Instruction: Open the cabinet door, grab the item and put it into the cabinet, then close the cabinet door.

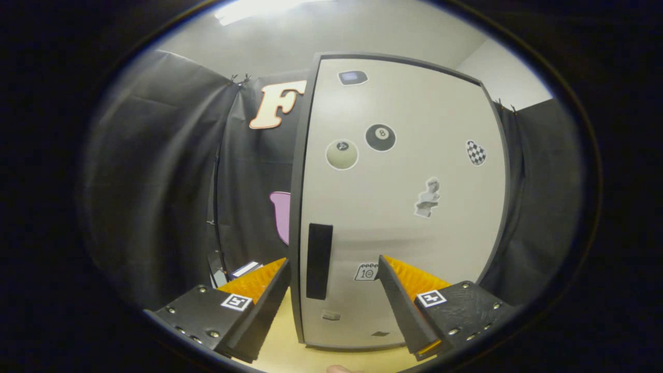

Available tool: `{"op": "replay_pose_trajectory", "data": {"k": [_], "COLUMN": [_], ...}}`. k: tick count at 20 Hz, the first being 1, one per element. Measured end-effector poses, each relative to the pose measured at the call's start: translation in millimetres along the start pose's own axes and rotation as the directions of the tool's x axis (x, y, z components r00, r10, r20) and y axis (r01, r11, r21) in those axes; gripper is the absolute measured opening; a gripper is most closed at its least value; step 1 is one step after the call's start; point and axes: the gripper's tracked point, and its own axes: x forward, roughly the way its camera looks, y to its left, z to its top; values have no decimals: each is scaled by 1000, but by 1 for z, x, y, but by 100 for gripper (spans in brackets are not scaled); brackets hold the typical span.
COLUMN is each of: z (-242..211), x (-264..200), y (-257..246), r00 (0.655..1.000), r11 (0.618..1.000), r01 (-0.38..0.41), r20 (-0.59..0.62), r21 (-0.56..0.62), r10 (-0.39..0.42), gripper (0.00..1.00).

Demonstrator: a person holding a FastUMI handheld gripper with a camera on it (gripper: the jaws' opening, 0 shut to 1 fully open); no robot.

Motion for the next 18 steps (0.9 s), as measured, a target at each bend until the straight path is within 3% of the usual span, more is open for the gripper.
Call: {"op": "replay_pose_trajectory", "data": {"k": [7, 13, 17, 18], "z": [-11, -30, -38, -40], "x": [22, 58, 75, 77], "y": [13, 14, 13, 14], "r00": [1000, 999, 996, 996], "r11": [1000, 999, 994, 994], "r01": [-14, 24, 70, 74], "r20": [-16, -39, -42, -43], "r21": [-12, -44, -79, -84], "r10": [14, -26, -73, -77], "gripper": [100, 100, 74, 74]}}
